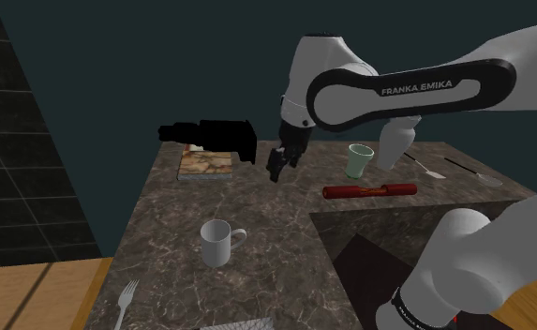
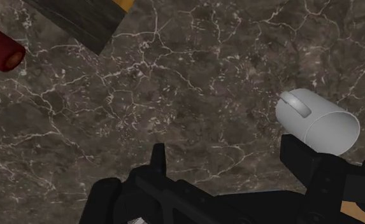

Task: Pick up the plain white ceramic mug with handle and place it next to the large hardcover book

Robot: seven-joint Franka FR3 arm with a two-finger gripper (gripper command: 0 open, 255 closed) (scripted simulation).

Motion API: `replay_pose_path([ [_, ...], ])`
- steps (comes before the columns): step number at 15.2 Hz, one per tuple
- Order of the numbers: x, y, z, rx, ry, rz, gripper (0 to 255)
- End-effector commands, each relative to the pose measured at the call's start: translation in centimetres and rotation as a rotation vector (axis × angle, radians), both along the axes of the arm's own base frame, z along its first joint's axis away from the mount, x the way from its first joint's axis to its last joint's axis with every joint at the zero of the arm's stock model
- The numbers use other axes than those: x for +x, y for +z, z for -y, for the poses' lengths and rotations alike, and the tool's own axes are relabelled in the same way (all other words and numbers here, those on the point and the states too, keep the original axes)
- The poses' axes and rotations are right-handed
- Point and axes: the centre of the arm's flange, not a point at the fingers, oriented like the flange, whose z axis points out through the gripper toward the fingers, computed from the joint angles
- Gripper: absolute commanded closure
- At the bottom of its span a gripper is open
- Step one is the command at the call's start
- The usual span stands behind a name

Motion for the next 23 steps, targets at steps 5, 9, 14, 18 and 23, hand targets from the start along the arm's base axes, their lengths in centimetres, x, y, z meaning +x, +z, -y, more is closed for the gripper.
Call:
replay_pose_path([
  [5, 2.6, -4.9, -5.6, 0.013, 0.03, -0.012, 0],
  [9, 4.3, -8.1, -9.4, 0.021, 0.05, -0.021, 0],
  [14, 6.2, -12.0, -14.2, 0.031, 0.074, -0.032, 0],
  [18, 6.5, -13.9, -14.6, 0.032, 0.077, -0.033, 0],
  [23, 6.8, -16.3, -14.7, 0.032, 0.077, -0.033, 0],
])
